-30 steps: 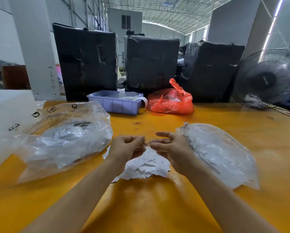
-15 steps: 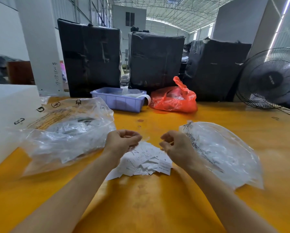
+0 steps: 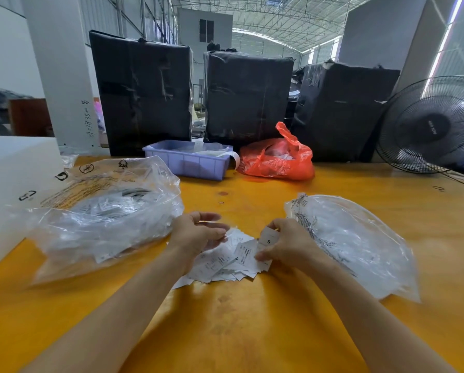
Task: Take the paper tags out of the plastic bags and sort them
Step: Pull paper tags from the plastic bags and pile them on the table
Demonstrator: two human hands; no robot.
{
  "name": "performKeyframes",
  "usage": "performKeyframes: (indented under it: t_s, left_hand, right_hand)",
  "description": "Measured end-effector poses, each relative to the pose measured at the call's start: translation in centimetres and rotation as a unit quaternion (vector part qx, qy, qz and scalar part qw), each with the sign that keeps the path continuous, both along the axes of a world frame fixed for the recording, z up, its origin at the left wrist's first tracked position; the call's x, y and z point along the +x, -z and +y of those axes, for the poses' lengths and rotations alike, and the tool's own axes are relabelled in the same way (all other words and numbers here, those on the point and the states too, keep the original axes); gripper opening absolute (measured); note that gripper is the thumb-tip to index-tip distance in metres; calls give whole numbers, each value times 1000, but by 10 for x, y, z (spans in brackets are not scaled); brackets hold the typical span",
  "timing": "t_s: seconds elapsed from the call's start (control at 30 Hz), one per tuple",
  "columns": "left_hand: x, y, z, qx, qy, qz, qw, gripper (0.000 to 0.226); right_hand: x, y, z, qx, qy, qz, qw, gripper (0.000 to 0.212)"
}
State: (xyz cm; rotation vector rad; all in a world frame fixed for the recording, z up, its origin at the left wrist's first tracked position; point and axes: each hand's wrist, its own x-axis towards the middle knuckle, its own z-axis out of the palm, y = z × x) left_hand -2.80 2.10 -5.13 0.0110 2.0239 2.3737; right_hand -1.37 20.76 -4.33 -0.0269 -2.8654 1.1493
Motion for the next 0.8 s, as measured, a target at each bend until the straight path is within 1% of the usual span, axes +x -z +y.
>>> performKeyframes:
  t_s: [0.1,0.2,0.27,0.37,0.4,0.5,0.53,0.63,0.7,0.8]
  left_hand:
    - [0,0,0,-16,1,6,1000,23]
    - [0,0,0,-18,1,15,1000,14]
    - [1,0,1,-11,3,17,1000,10]
    - [1,-1,3,-9,0,17,1000,13]
    - [1,-1,4,-10,1,18,1000,14]
    - [2,-3,5,-9,6,21,1000,13]
    - [3,-3,5,-3,7,23,1000,14]
    - [3,-4,7,7,4,26,1000,18]
    - [4,-4,9,2,5,28,1000,20]
    - [5,-4,10,-5,6,31,999,22]
  right_hand:
    - [0,1,-1,-60,5,25,998,27]
    - [-2,3,0,-82,7,54,995,16]
    - [-3,1,-1,-117,2,77,990,8]
    - [-1,-5,-4,-197,-6,108,975,25]
    - [1,-6,-5,-224,-13,117,968,25]
    - [4,-9,-8,-283,-33,129,950,8]
    - [5,-10,-8,-294,-36,134,946,7]
    - [5,-11,-8,-301,-37,148,941,12]
    - [7,-13,-7,-286,-41,167,943,10]
    - [8,-14,-8,-256,-45,210,942,18]
